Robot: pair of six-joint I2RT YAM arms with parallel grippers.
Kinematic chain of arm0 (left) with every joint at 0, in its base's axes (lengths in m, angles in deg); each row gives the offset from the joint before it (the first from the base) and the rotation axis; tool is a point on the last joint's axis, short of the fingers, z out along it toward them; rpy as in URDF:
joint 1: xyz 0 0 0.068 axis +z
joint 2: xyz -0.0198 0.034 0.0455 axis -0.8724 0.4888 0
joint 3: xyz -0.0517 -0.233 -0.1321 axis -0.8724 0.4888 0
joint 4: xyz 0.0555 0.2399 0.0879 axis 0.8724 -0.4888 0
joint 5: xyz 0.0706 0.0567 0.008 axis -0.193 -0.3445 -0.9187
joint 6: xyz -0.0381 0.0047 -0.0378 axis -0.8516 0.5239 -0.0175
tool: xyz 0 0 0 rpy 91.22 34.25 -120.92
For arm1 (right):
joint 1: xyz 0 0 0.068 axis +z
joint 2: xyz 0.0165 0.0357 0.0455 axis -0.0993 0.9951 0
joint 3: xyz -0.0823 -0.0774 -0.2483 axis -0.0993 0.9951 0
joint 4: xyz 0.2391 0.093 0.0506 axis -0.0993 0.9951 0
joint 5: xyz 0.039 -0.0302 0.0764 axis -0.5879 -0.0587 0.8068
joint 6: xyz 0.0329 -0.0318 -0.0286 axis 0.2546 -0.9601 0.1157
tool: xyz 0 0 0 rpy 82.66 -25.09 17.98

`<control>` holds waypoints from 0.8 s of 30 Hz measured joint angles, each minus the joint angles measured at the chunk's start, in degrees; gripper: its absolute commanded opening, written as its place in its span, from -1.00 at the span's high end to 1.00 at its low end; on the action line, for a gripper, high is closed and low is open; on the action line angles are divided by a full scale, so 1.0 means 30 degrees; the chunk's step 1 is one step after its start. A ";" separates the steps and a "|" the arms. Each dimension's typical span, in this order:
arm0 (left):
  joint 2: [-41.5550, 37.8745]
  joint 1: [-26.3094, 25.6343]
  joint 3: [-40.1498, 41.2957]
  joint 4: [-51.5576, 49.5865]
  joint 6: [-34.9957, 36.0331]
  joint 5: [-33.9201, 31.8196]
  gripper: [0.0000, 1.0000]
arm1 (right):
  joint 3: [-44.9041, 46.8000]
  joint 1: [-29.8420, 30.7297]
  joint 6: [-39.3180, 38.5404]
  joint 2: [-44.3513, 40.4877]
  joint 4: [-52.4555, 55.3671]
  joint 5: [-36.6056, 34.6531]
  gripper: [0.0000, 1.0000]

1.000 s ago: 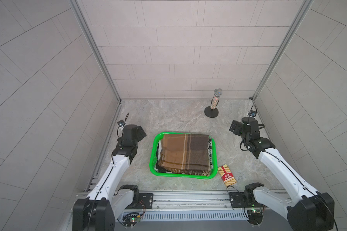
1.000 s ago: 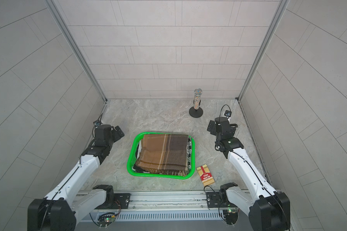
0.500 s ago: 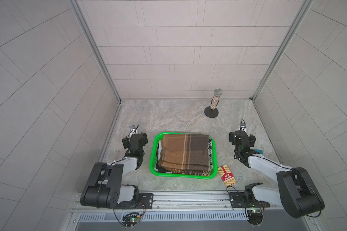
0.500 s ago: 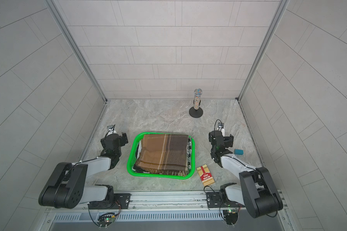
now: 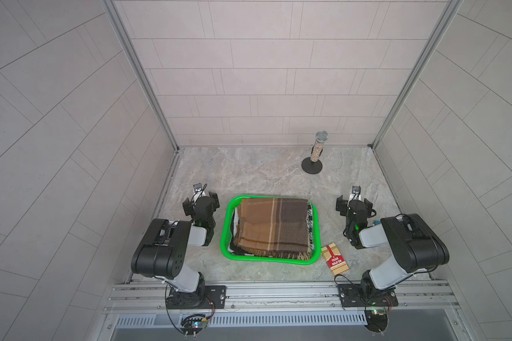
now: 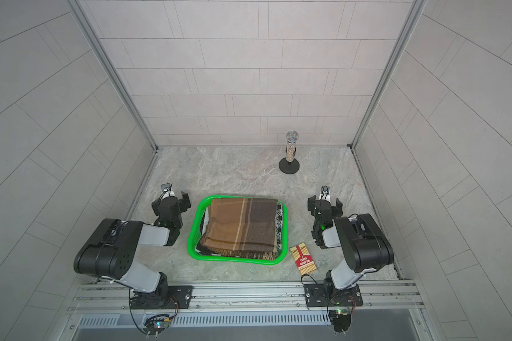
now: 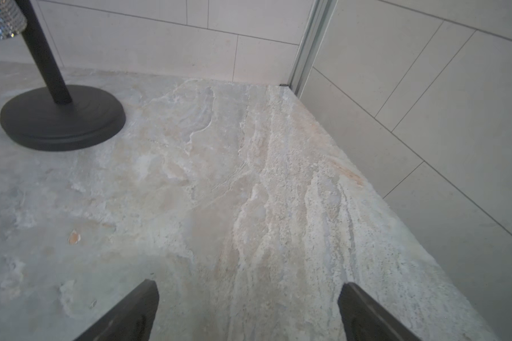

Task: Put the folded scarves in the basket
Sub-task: Reset both arms

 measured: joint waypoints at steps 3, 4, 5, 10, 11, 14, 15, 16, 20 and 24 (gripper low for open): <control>0.0029 0.0015 -0.0648 -0.0867 -0.0036 -0.0007 -1.00 | -0.0240 -0.0007 -0.0066 -0.0007 -0.0299 0.0313 -1.00; 0.0036 0.0036 -0.0852 -0.0925 -0.0036 0.0007 -1.00 | -0.0510 -0.0007 -0.0073 -0.0015 -0.0219 0.0401 -1.00; 0.0036 0.0058 -0.0969 -0.0911 -0.0036 0.0015 -1.00 | -0.0831 -0.0007 -0.0073 -0.0051 -0.0058 0.0481 -1.00; 0.0058 0.0058 -0.1035 -0.0947 -0.0044 0.0051 -1.00 | -0.1705 -0.0146 -0.0066 -0.0102 0.0233 0.0765 -1.00; 0.0058 0.0058 -0.1035 -0.0947 -0.0036 0.0066 -1.00 | -0.1712 -0.0182 -0.0066 -0.0102 0.0291 0.0816 -1.00; 0.0066 0.0066 -0.1035 -0.0947 -0.0051 0.0087 -1.00 | -0.1698 -0.0219 -0.0073 -0.0102 0.0503 0.0911 -1.00; 0.0066 0.0066 -0.1035 -0.0947 -0.0051 0.0095 -1.00 | -0.1698 -0.0219 -0.0073 -0.0102 0.0561 0.0940 -1.00; 0.0066 0.0066 -0.1035 -0.0947 -0.0051 0.0102 -1.00 | -0.1698 -0.0219 -0.0073 -0.0102 0.0619 0.0969 -1.00; 0.0066 0.0066 -0.1035 -0.0947 -0.0073 0.0117 -1.00 | -0.1698 -0.0226 -0.0066 -0.0102 0.0743 0.1013 -1.00; 0.0066 0.0066 -0.1035 -0.0947 -0.0095 0.0117 -1.00 | -0.1705 -0.0277 -0.0066 -0.0102 0.0809 0.1093 -1.00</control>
